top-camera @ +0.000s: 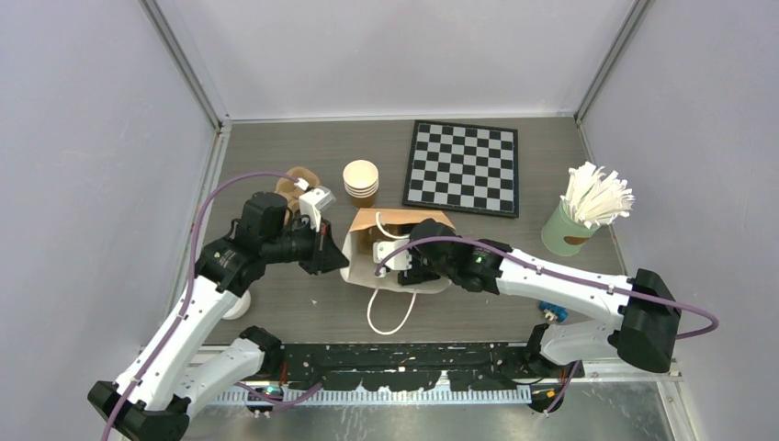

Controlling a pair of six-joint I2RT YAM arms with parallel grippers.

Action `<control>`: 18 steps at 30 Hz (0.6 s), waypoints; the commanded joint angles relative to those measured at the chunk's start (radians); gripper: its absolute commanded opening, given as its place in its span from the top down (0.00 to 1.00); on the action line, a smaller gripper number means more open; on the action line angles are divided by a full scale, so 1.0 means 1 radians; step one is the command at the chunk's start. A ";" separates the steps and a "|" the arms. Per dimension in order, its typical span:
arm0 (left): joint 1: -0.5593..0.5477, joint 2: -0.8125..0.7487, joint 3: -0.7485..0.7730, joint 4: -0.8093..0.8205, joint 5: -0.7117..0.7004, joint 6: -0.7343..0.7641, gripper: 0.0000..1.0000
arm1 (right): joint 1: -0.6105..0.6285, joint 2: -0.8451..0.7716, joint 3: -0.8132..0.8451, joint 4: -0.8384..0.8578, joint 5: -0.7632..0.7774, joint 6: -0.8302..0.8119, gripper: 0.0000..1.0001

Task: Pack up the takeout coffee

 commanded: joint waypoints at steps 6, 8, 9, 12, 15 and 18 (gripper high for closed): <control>-0.002 -0.011 0.009 0.040 0.080 -0.002 1.00 | -0.008 0.015 -0.035 0.091 0.034 -0.038 0.24; -0.002 -0.011 -0.004 0.053 0.088 -0.015 1.00 | -0.011 0.020 -0.036 0.098 0.033 -0.041 0.24; -0.002 -0.012 -0.007 0.054 0.088 -0.019 1.00 | -0.012 0.021 -0.037 0.099 0.032 -0.044 0.24; -0.002 -0.012 -0.008 0.055 0.087 -0.020 1.00 | -0.013 0.025 -0.046 0.104 0.029 -0.046 0.24; -0.002 -0.012 -0.010 0.052 0.087 -0.020 1.00 | -0.015 0.032 -0.056 0.105 0.027 -0.044 0.24; -0.002 -0.014 -0.012 0.048 0.087 -0.020 1.00 | -0.021 0.039 -0.061 0.110 0.023 -0.038 0.24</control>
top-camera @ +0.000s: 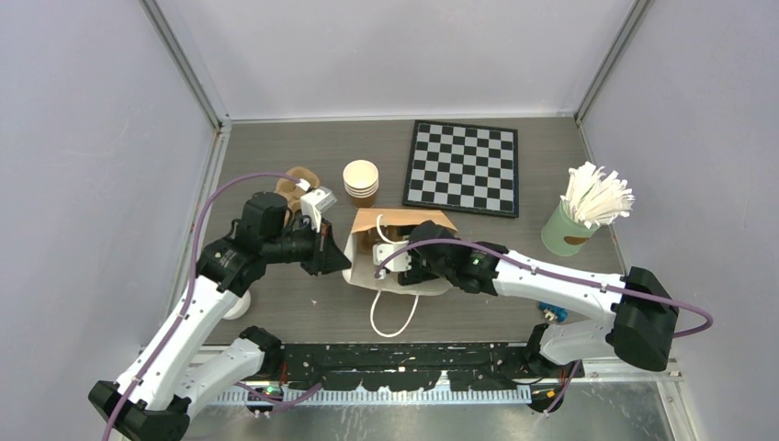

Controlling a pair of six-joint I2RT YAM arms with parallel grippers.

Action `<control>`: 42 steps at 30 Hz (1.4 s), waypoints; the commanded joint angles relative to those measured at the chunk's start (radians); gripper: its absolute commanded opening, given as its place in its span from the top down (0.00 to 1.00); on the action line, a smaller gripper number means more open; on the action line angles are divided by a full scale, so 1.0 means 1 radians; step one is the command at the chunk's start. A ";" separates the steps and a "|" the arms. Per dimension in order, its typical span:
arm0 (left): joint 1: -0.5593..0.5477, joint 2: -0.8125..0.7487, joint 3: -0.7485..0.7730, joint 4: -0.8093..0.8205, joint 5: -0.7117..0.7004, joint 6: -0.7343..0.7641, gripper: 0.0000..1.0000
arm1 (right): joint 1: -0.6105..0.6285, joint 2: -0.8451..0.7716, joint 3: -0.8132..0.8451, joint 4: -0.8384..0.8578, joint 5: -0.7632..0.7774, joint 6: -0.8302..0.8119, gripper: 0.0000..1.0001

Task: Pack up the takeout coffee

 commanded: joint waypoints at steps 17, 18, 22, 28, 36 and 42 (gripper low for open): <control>-0.002 0.001 0.009 0.030 0.021 -0.003 1.00 | -0.031 0.039 0.029 -0.049 0.012 0.015 0.19; -0.002 0.002 0.010 0.029 0.020 -0.003 1.00 | -0.034 0.039 0.028 -0.046 0.012 0.016 0.20; -0.002 -0.001 0.006 0.028 0.020 -0.009 1.00 | -0.036 0.042 0.020 -0.042 0.021 0.027 0.20; -0.002 0.004 0.014 0.027 0.018 -0.006 1.00 | -0.039 0.034 0.030 -0.054 0.027 0.051 0.16; -0.002 0.008 0.018 0.022 0.013 -0.002 1.00 | -0.037 0.034 0.103 -0.121 -0.004 0.044 0.12; -0.002 0.011 0.018 0.021 0.012 -0.008 1.00 | -0.038 0.019 0.124 -0.154 -0.041 0.021 0.11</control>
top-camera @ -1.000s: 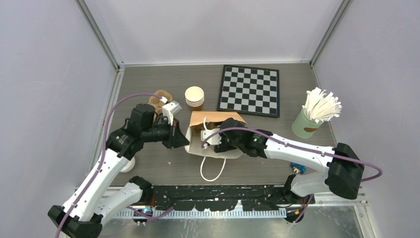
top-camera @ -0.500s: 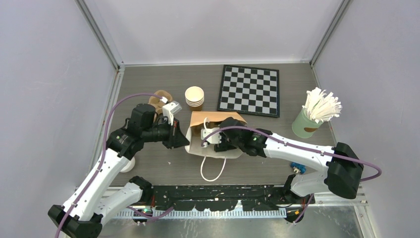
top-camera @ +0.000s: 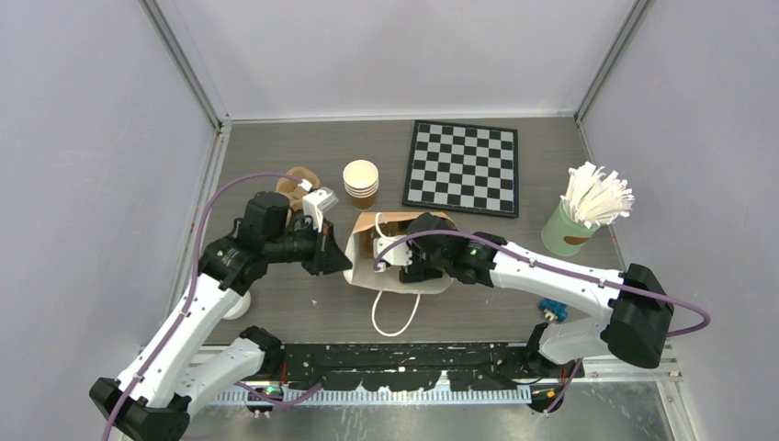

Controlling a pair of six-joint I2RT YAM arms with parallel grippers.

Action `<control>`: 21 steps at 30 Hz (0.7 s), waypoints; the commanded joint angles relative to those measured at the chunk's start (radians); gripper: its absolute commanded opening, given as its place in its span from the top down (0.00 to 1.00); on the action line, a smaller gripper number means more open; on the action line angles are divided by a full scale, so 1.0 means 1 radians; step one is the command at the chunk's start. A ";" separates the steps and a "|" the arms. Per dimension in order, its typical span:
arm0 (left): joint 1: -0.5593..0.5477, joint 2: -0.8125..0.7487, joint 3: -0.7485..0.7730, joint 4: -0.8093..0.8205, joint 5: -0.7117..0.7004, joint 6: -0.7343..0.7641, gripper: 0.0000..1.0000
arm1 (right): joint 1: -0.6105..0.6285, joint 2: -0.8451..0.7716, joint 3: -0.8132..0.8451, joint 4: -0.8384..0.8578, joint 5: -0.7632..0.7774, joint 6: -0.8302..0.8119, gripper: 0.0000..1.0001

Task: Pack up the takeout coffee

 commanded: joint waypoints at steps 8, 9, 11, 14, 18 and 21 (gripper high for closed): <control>-0.002 0.011 0.027 0.020 0.008 -0.007 1.00 | 0.001 -0.012 0.072 -0.089 -0.058 0.000 0.07; -0.003 0.010 0.026 0.020 0.009 -0.007 1.00 | 0.003 -0.013 0.078 -0.092 -0.060 -0.001 0.07; -0.002 0.011 0.027 0.020 0.008 -0.005 1.00 | 0.005 -0.016 0.086 -0.090 -0.063 -0.004 0.06; -0.002 0.019 0.035 0.020 0.009 0.000 1.00 | 0.004 -0.015 0.097 -0.096 -0.068 -0.012 0.06; -0.002 0.028 0.040 0.017 0.005 0.005 1.00 | 0.006 -0.014 0.112 -0.098 -0.084 -0.005 0.07; -0.002 0.031 0.040 0.015 0.003 0.008 1.00 | 0.009 -0.018 0.118 -0.103 -0.097 0.004 0.08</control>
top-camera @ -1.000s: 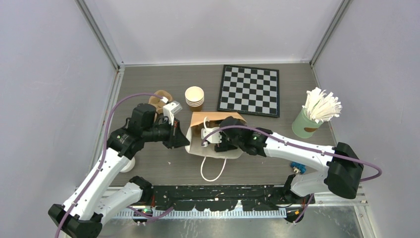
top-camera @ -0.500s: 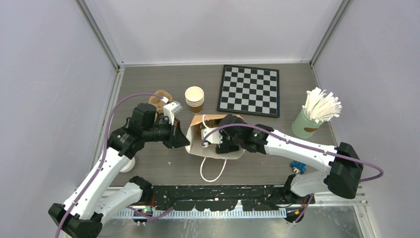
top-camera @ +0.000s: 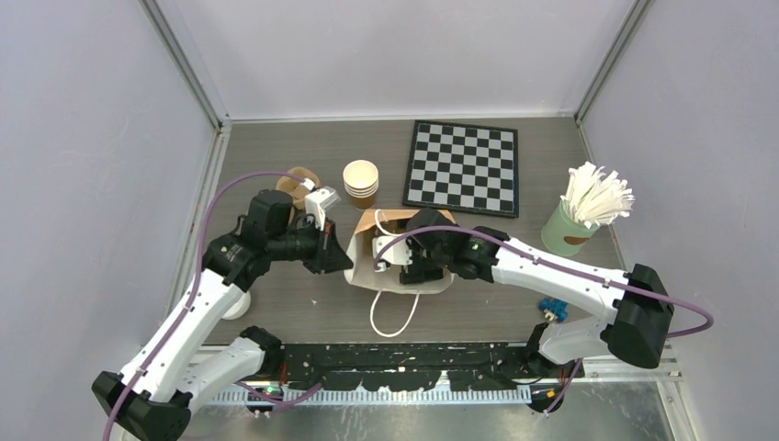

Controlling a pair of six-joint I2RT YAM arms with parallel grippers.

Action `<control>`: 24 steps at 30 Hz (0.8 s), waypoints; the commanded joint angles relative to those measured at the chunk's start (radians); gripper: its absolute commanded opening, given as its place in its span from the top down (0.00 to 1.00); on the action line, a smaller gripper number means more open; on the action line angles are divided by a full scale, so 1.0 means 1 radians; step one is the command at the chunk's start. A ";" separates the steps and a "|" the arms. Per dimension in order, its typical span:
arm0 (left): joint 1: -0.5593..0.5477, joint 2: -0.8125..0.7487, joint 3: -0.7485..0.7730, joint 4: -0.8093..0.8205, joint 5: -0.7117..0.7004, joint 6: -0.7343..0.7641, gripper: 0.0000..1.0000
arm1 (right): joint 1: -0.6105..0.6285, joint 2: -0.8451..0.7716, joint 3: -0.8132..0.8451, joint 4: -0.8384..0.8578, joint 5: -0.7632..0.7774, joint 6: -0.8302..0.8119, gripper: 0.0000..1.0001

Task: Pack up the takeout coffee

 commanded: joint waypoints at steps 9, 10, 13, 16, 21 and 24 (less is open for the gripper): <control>-0.002 0.018 0.059 0.008 -0.007 0.003 1.00 | 0.019 -0.029 0.069 -0.017 -0.066 0.039 0.08; -0.002 0.019 0.061 0.008 -0.006 0.003 1.00 | 0.019 -0.026 0.072 -0.019 -0.067 0.038 0.08; -0.002 0.027 0.058 0.009 -0.005 0.003 1.00 | 0.018 -0.027 0.084 -0.026 -0.083 0.043 0.09; -0.002 0.029 0.060 0.007 -0.012 0.007 1.00 | 0.019 -0.030 0.094 -0.044 -0.093 0.051 0.11; -0.002 0.029 0.061 0.004 -0.014 0.008 1.00 | 0.018 -0.054 0.093 -0.040 -0.083 0.068 0.21; -0.002 0.029 0.058 0.003 -0.015 0.010 1.00 | 0.018 -0.056 0.073 -0.045 -0.066 0.068 0.31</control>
